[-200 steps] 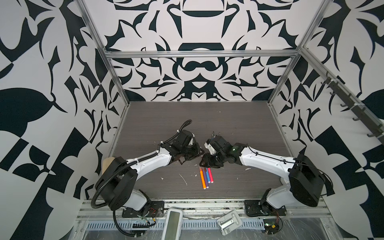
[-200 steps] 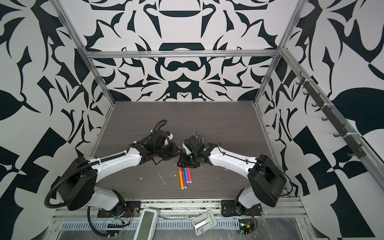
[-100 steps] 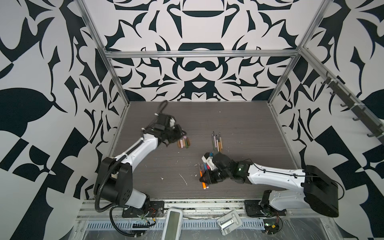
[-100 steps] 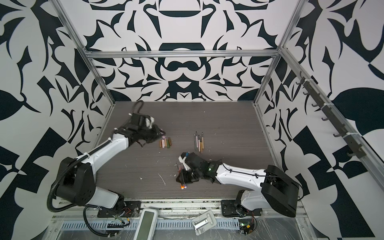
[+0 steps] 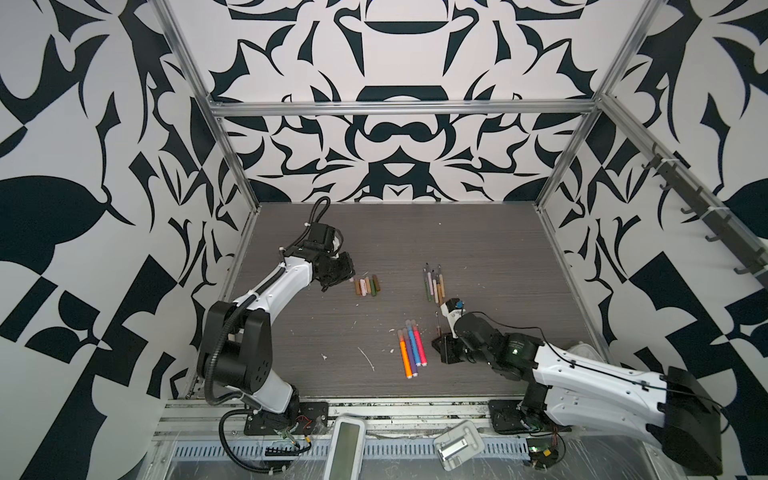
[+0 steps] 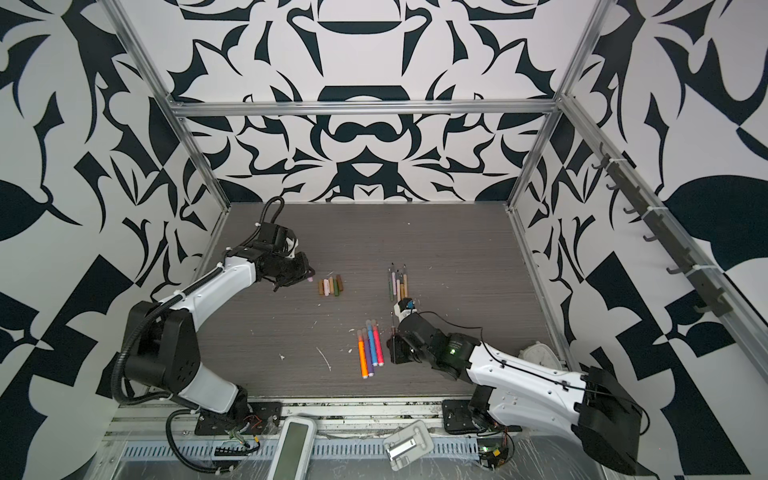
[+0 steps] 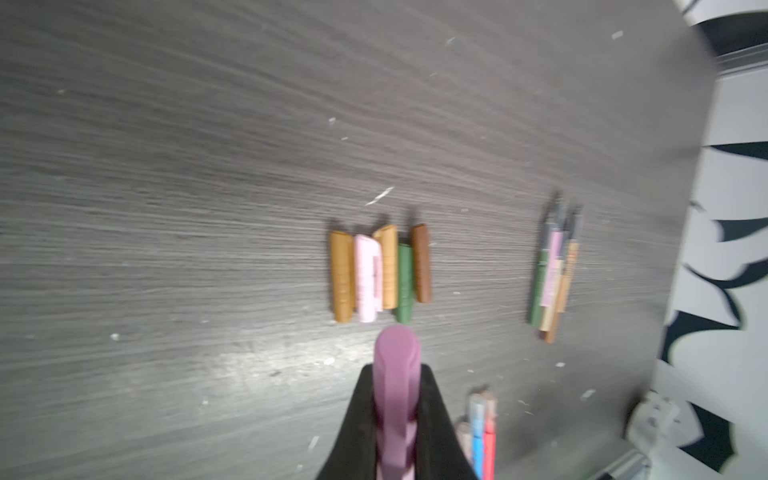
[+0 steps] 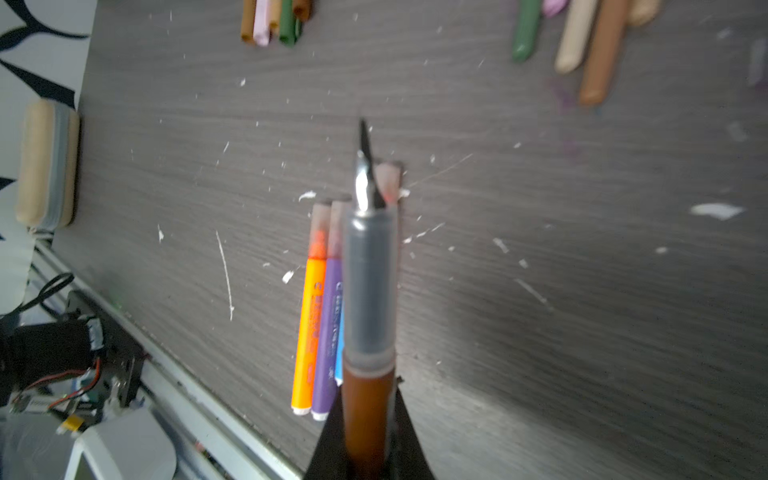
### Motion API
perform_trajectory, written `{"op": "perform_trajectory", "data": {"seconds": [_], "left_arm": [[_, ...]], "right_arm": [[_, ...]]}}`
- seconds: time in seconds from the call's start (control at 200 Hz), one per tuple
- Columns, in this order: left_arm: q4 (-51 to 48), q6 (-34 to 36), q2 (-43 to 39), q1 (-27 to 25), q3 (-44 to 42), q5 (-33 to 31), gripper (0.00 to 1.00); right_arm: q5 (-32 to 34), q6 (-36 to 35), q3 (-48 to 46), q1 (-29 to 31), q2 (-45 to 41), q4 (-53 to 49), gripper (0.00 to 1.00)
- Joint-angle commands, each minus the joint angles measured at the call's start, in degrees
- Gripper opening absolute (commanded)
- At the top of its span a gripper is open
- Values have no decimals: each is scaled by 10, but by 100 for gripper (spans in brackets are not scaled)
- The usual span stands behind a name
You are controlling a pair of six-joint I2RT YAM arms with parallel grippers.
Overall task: Open the pen caps
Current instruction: 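Carry the lilac cap to the cap row while the right gripper carries the pen away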
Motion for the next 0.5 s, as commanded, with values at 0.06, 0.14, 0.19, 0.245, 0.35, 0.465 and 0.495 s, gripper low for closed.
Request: {"op": "perform_trajectory", "data": {"seconds": [0.06, 0.14, 0.19, 0.245, 0.35, 0.465, 0.495], "left_arm": [[-22, 29, 57, 3, -13, -37, 0], [-2, 27, 79, 4, -14, -28, 0], [16, 25, 90, 7, -17, -14, 2], [28, 20, 101, 12, -17, -4, 3], [37, 17, 116, 21, -16, 4, 4], [46, 17, 122, 30, -19, 20, 6], [49, 17, 123, 32, -20, 25, 6]], "right_arm": [[95, 20, -44, -13, -29, -12, 0], [86, 19, -50, -24, -29, -6, 0], [77, 17, -54, -34, -22, 0, 0], [48, 15, -56, -48, -14, 5, 0], [25, 12, -62, -66, -8, 17, 0], [15, 12, -70, -76, -12, 25, 0], [11, 12, -72, -80, -13, 26, 0]]}}
